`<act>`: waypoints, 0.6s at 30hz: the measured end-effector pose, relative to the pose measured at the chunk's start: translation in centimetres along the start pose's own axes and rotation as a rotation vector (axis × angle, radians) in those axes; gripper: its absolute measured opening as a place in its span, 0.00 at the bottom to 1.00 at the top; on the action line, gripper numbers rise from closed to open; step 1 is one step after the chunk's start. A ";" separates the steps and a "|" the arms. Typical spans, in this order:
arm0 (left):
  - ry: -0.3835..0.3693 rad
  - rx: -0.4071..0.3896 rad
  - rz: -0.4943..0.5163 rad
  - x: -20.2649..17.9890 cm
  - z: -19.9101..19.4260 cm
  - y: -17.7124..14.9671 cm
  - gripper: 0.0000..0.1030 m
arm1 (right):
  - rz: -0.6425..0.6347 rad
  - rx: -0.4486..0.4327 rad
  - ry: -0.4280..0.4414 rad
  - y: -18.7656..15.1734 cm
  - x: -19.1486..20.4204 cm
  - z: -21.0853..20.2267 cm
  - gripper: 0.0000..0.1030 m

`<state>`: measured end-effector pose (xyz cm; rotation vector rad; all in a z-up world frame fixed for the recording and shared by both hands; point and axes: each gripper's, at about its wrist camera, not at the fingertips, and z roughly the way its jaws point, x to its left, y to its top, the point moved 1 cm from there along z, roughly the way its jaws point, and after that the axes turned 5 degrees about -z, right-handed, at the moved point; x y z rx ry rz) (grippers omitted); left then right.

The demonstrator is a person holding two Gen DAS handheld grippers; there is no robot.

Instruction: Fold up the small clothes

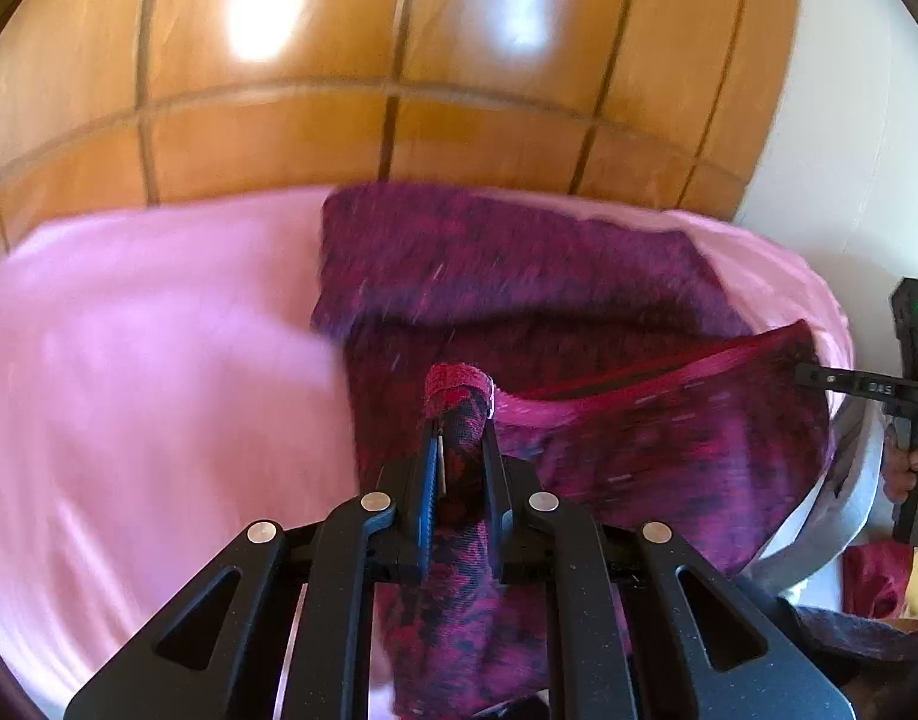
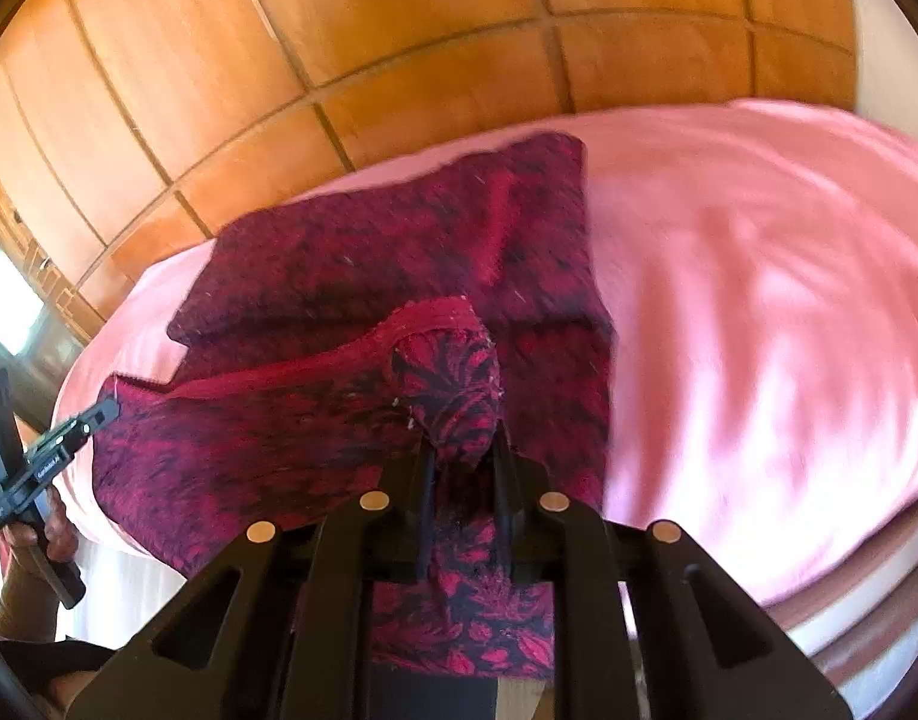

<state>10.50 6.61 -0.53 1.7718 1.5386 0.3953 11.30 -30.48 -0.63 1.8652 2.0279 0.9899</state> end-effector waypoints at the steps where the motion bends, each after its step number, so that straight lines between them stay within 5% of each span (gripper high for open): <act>1: -0.009 0.019 -0.018 0.3 0.0 -0.3 0.12 | 0.013 0.010 -0.002 -0.3 -0.2 0.1 0.14; 6: -0.038 0.008 -0.067 0.9 -0.9 0.6 0.12 | 0.028 0.008 -0.015 0.1 0.0 0.5 0.14; 11: 0.071 0.007 -0.097 2.0 2.9 3.4 0.12 | 0.030 0.013 -0.109 1.6 -0.5 3.2 0.16; 14: 0.107 0.084 -0.071 1.6 5.9 3.4 0.14 | -0.002 0.050 -0.177 1.8 -0.4 5.0 0.23; 15: 0.104 0.083 -0.074 1.7 5.9 3.3 0.18 | -0.015 0.057 -0.192 1.8 -0.3 5.0 0.31; 18: -0.003 0.090 -0.103 1.9 4.2 2.5 0.53 | -0.035 0.022 -0.174 2.0 0.0 3.5 0.46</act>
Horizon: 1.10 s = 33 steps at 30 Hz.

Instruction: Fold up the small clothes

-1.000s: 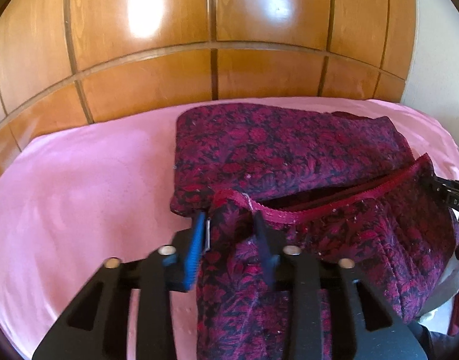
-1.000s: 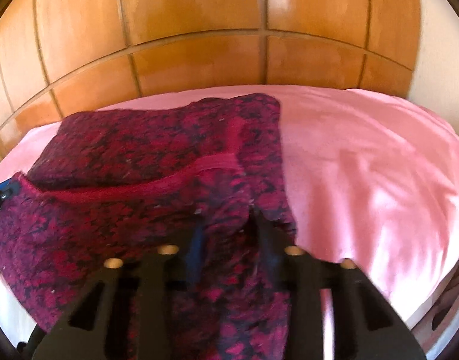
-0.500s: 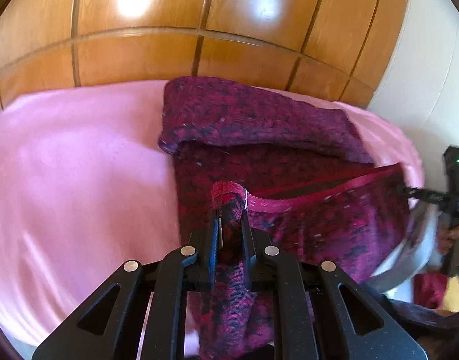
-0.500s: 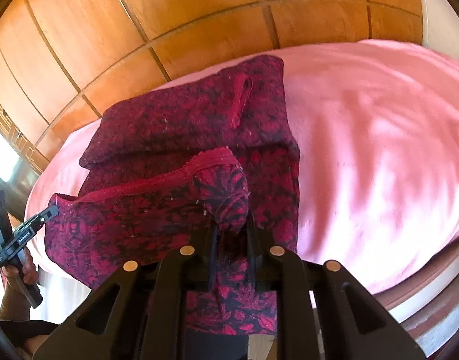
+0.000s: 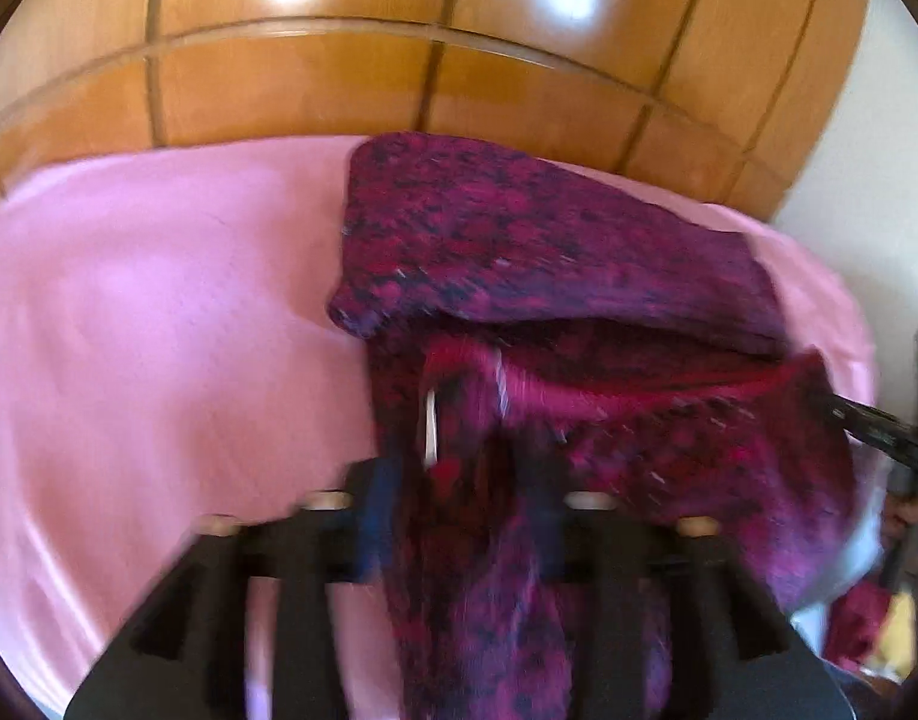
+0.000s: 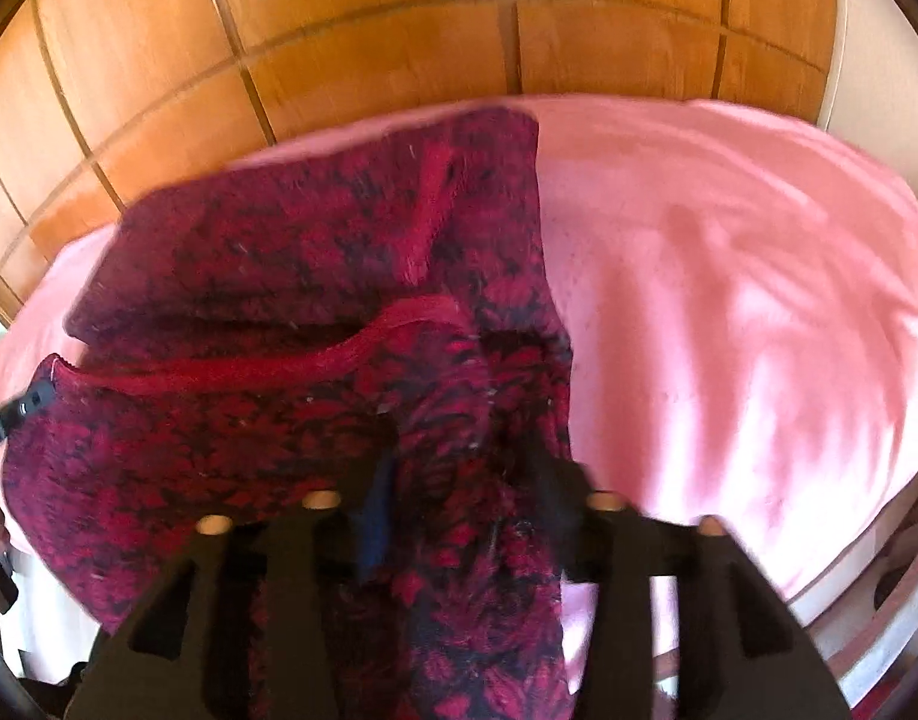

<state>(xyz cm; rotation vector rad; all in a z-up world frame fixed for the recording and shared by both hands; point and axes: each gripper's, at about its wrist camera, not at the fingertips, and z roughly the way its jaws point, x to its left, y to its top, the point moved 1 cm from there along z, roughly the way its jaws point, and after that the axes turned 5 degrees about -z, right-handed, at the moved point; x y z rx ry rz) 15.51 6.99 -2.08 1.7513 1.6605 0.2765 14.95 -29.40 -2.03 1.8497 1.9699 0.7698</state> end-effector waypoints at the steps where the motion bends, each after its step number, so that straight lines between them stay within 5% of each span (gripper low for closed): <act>1: -0.019 -0.013 -0.011 0.2 -0.7 -0.6 0.53 | -0.002 -0.013 0.019 0.0 0.0 -0.4 0.46; 4: -0.054 0.013 -0.007 0.1 -0.9 -2.1 0.50 | -0.010 -0.044 0.034 0.0 0.2 -0.9 0.44; 5: -0.051 0.009 -0.008 0.0 -0.9 -2.6 0.41 | -0.019 -0.044 0.032 -0.1 0.4 -0.7 0.33; 6: -0.058 0.009 -0.006 -0.1 -0.8 -2.7 0.20 | -0.028 -0.038 0.023 -0.1 0.6 -0.3 0.20; 10: -0.019 -0.061 0.026 -1.3 -1.7 -0.9 0.14 | 0.021 -0.079 0.014 0.4 0.3 -1.2 0.16; 13: 0.026 -0.066 0.022 -1.2 0.1 1.3 0.14 | 0.073 -0.080 -0.019 1.2 -0.5 -0.1 0.16; 17: 0.096 0.030 0.017 -0.4 4.5 0.2 0.14 | 0.076 -0.018 -0.041 0.6 -0.7 3.7 0.21; 20: 0.059 -0.004 -0.027 0.1 3.1 -0.2 0.19 | 0.102 -0.028 -0.025 0.6 -1.0 3.0 0.30; 23: 0.055 -0.032 -0.067 0.6 1.7 -0.1 0.43 | 0.130 -0.041 0.004 0.3 -1.9 2.4 0.40; 33: 0.135 -0.091 0.055 -1.2 -0.1 -1.3 0.45 | 0.103 -0.052 -0.003 -1.6 -1.9 -0.8 0.59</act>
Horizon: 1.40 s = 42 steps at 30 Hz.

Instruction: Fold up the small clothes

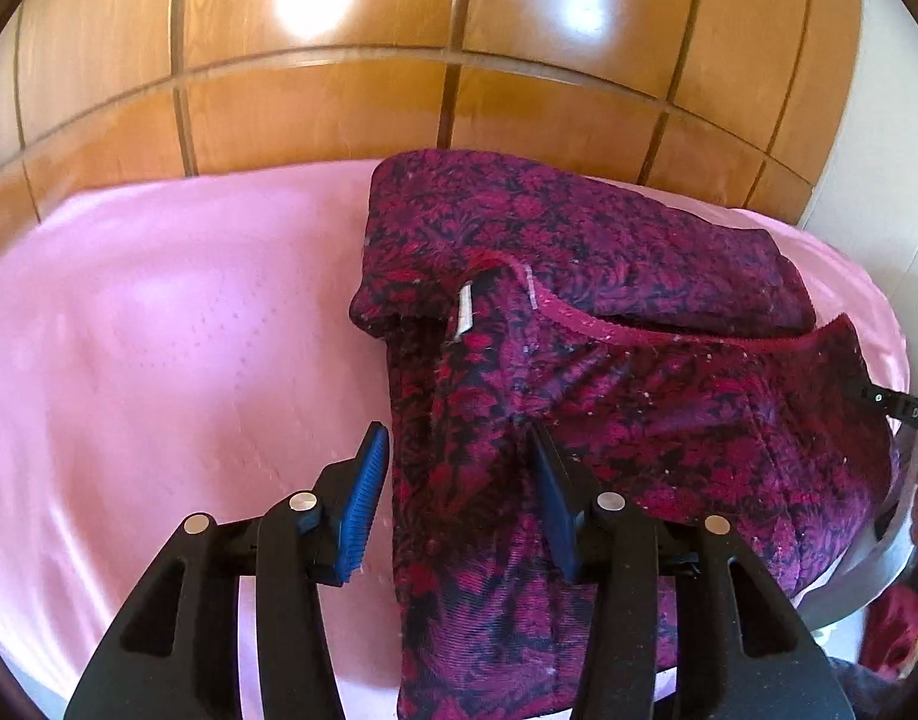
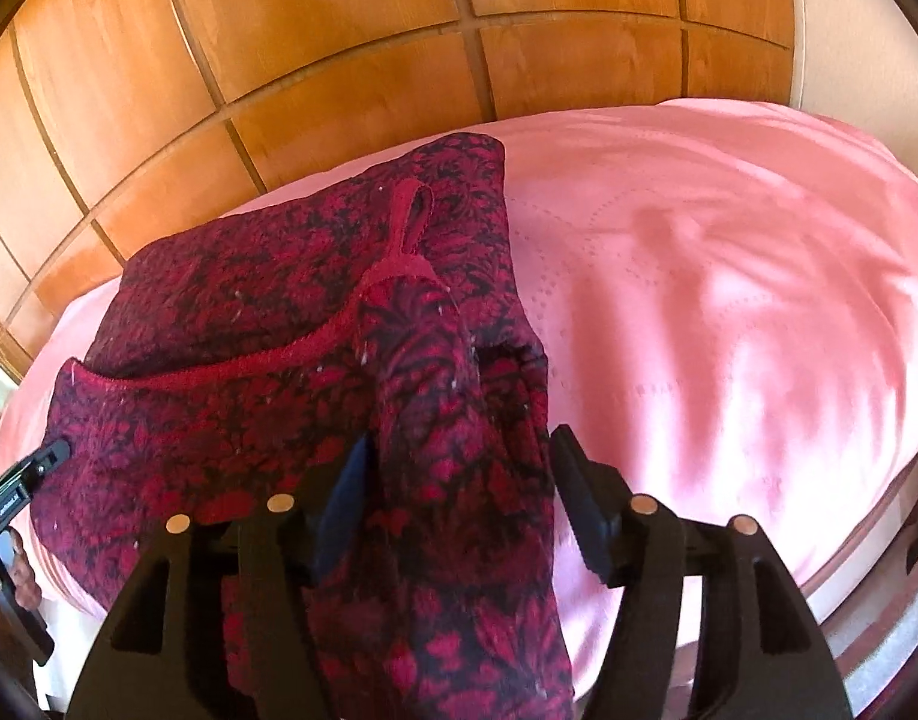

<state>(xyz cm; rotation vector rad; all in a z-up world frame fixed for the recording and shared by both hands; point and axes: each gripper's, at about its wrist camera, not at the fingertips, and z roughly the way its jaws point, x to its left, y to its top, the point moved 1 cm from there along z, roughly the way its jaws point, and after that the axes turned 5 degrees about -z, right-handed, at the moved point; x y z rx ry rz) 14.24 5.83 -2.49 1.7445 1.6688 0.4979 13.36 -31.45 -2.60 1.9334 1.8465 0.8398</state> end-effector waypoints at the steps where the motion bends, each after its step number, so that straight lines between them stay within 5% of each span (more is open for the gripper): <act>1: 0.001 -0.003 0.007 -0.1 0.1 0.1 0.44 | 0.001 0.000 0.003 -0.1 0.0 -0.2 0.59; 15: -0.020 -0.020 -0.036 1.4 -0.2 2.0 0.45 | -0.011 -0.025 0.015 2.1 1.4 -0.5 0.58; 22: -0.077 -0.111 -0.107 3.3 -0.4 6.5 0.44 | 0.058 -0.087 0.116 7.5 2.5 1.1 0.53; 26: -0.082 -0.084 -0.071 2.8 2.2 8.5 0.44 | 0.057 -0.011 0.152 10.5 4.1 5.8 0.52; 28: -0.094 -0.075 -0.042 2.3 3.3 9.4 0.44 | 0.018 0.039 0.056 11.3 5.1 8.2 0.31; 29: -0.092 -0.072 -0.017 1.8 3.7 9.8 0.45 | -0.021 0.037 0.014 11.6 5.6 8.6 0.07; 30: -0.089 -0.055 0.014 1.3 4.6 10.3 0.44 | -0.046 0.029 0.003 11.8 5.9 8.7 0.01; 34: -0.010 0.124 0.027 1.2 10.3 10.1 0.44 | -0.164 0.032 -0.135 12.4 6.5 10.4 0.00; 37: 0.030 0.097 0.041 0.9 10.8 9.8 0.44 | -0.223 0.053 -0.164 12.1 6.9 12.0 0.00; 40: 0.039 0.049 0.041 0.9 8.3 9.4 0.45 | -0.231 0.022 -0.113 12.1 7.2 10.0 0.19; 41: 0.018 0.046 0.031 1.1 7.4 9.0 0.46 | -0.203 0.007 -0.068 12.0 6.8 9.0 0.48; 42: -0.006 0.043 0.015 1.5 6.7 8.7 0.51 | -0.167 -0.014 -0.026 11.7 6.1 7.8 0.60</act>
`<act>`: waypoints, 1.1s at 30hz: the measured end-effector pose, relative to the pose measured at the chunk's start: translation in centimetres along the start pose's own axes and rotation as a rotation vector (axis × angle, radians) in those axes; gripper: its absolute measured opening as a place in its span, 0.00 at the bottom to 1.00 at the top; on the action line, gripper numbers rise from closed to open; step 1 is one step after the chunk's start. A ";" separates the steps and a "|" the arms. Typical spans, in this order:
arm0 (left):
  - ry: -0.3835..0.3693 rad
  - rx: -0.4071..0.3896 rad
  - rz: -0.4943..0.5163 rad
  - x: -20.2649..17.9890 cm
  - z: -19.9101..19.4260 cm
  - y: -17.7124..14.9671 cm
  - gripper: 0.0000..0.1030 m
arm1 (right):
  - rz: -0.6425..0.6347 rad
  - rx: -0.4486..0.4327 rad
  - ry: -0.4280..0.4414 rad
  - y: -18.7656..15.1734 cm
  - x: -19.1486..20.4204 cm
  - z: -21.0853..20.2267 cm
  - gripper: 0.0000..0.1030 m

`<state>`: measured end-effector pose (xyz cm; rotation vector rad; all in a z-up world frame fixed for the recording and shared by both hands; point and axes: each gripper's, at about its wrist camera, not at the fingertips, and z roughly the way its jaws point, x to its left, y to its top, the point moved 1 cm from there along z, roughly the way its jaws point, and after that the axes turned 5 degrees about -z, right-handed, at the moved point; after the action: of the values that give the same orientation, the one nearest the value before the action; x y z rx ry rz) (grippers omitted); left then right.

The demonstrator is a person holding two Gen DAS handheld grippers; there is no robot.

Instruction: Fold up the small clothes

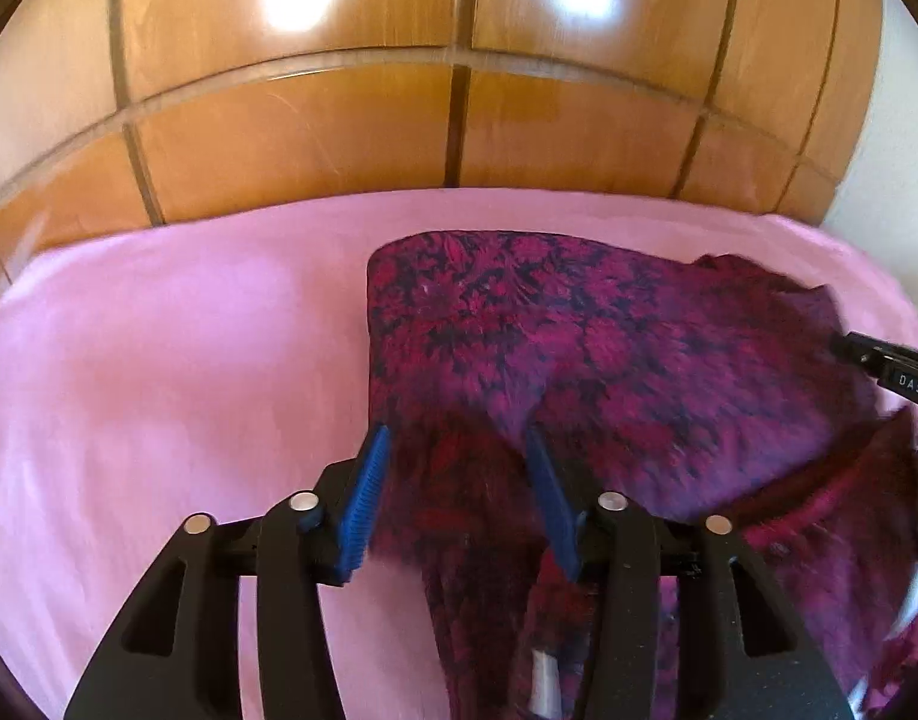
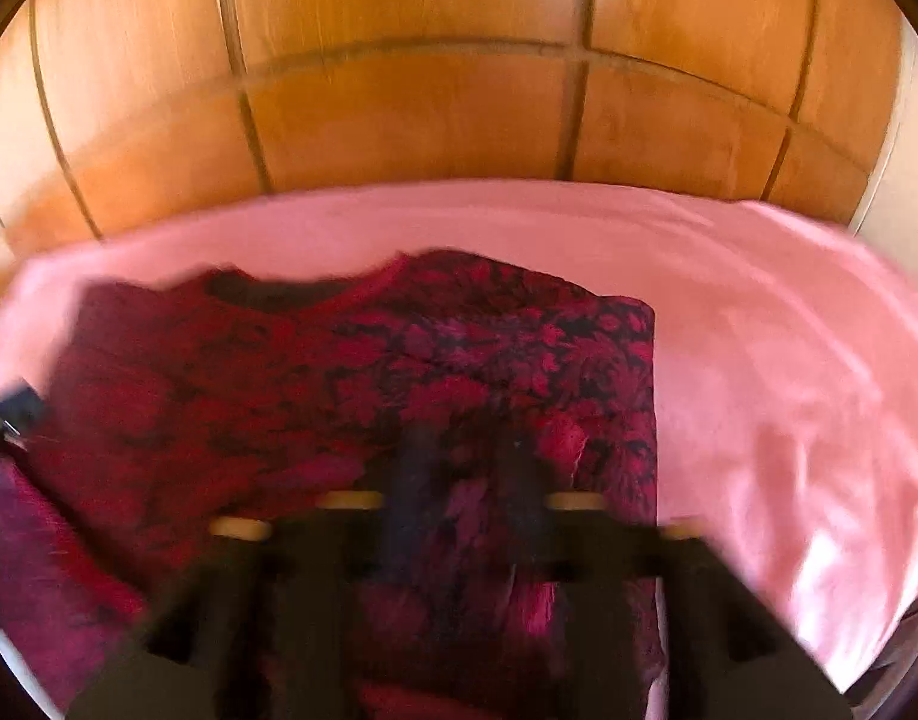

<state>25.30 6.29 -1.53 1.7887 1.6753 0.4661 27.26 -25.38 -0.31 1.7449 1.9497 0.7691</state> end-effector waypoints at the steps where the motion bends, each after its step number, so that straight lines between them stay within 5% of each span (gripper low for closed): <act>1: -0.033 -0.009 -0.023 0.6 -1.2 -0.7 0.51 | 0.019 -0.017 0.014 -0.5 -0.4 -0.8 0.59; 5: -0.139 -0.020 -0.058 1.6 -3.5 -2.6 0.51 | 0.063 -0.033 0.030 -2.6 -1.8 -3.8 0.59; 10: -0.251 0.058 -0.057 0.8 -3.7 -5.3 0.50 | 0.113 0.028 0.052 -7.2 -3.4 -5.6 0.58; 11: -0.255 0.075 -0.043 0.4 -3.5 -5.9 0.45 | 0.115 0.043 0.058 -7.9 -3.6 -5.7 0.50; 12: -0.255 0.086 -0.035 -0.1 -3.3 -6.5 0.29 | 0.108 0.063 0.066 -8.8 -3.5 -5.8 0.32; 16: -0.207 0.047 -0.033 -1.0 -4.0 -7.8 0.15 | 0.059 0.058 0.058 -9.8 -2.3 -6.7 0.15; 25: -0.174 -0.144 0.028 -1.8 -10.7 -5.8 0.14 | -0.043 -0.137 0.157 -5.8 -0.5 -15.7 0.14; 30: -0.138 -0.220 0.035 -1.8 -10.0 -0.3 0.14 | -0.015 -0.230 0.134 -0.2 -0.9 -14.3 0.14; 33: -0.087 -0.232 0.055 -2.2 -6.4 4.3 0.14 | 0.026 -0.234 0.093 3.0 -1.5 -11.4 0.14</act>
<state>24.12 5.50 6.33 1.6632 1.4527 0.5739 22.53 -28.18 10.20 1.6232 1.8145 1.0590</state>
